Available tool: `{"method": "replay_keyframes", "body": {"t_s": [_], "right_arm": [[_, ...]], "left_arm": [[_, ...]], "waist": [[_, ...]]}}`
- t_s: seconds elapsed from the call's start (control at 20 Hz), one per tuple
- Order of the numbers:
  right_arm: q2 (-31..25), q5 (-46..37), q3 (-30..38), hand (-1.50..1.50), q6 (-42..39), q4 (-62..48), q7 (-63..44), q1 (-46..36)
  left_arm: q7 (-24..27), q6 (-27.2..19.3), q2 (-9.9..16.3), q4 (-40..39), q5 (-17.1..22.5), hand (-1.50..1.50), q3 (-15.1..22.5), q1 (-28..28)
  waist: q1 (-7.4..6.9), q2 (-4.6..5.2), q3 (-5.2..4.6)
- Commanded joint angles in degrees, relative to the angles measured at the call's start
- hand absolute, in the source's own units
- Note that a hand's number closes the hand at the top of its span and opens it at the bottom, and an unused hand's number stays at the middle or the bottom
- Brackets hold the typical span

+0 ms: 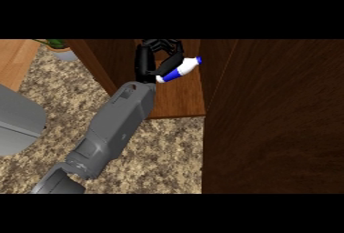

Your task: Pick up the bottled water, place it into the cabinet and close the cabinet

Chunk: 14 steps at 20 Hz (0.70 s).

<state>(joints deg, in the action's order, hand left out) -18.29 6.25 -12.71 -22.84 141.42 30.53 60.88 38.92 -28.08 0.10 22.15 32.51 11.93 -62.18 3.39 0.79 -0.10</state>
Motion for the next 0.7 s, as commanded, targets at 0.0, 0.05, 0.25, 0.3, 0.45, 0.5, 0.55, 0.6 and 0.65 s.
{"method": "replay_keyframes", "body": {"t_s": [0.0, 0.05, 0.25, 0.3, 0.45, 0.5, 0.55, 0.6, 0.65], "right_arm": [[0.25, 1.52, -1.3, -1.5, 1.24, 7.63, -5.22, 0.56], [-1.08, 4.0, 1.38, -1.5, 0.47, 7.39, -5.68, 0.38], [-1.0, 2.18, 0.29, -1.5, 0.52, 7.54, -4.81, 1.16], [0.02, 0.07, -2.66, -1.5, 1.8, 9.87, -6.74, 1.81], [1.2, -3.12, -4.85, -1.5, 1.93, 7.36, -3.97, 2.35], [0.73, -1.42, -3.38, -1.5, 2.18, 7.76, -4.58, 2.53], [0.93, -2.88, -5.16, -1.5, 2.61, 9.94, -5.4, 3.56], [1.16, -2.28, -5.74, -1.5, 2.97, 10.43, -5.78, 3.19], [1.18, -3.34, -4.54, -1.5, 3.21, 7.61, -4.35, 3.61]], "left_arm": [[-0.9, 3.38, -0.09, 3.12, 2.63, 1.5, 2.03, 2.11], [0.77, 1.73, -0.09, 4.02, 3.17, 1.5, 3.12, 2.77], [-4.8, 6.14, -0.1, 13.81, 7.82, 1.5, 9.88, 6.8], [-5.89, 7.93, -0.1, 13.65, 8.82, 1.5, 9.25, 6.5], [-3.59, 12.48, -0.1, 21.27, 12.01, -1.5, 15.72, 16.37], [-4.36, 14.12, -0.1, 23.72, 12.14, -1.5, 17.06, 18.44], [-6.16, 13.11, -0.1, 25.57, 13.0, -1.5, 16.91, 18.22], [-6.5, 10.99, -0.1, 29.12, 14.02, -1.5, 19.87, 20.84], [-5.32, 13.18, -0.1, 31.86, 13.19, -1.5, 21.37, 25.76]], "waist": [[-1.26, -0.53, 0.03], [-1.12, -0.5, 0.05], [-1.46, -1.28, 0.04], [-1.48, -0.99, -0.02], [-1.39, -1.41, -0.05], [-2.37, -1.42, -0.03], [-2.52, -1.41, -0.03], [-2.76, -1.5, -0.03], [-3.62, -1.78, -0.01]]}}
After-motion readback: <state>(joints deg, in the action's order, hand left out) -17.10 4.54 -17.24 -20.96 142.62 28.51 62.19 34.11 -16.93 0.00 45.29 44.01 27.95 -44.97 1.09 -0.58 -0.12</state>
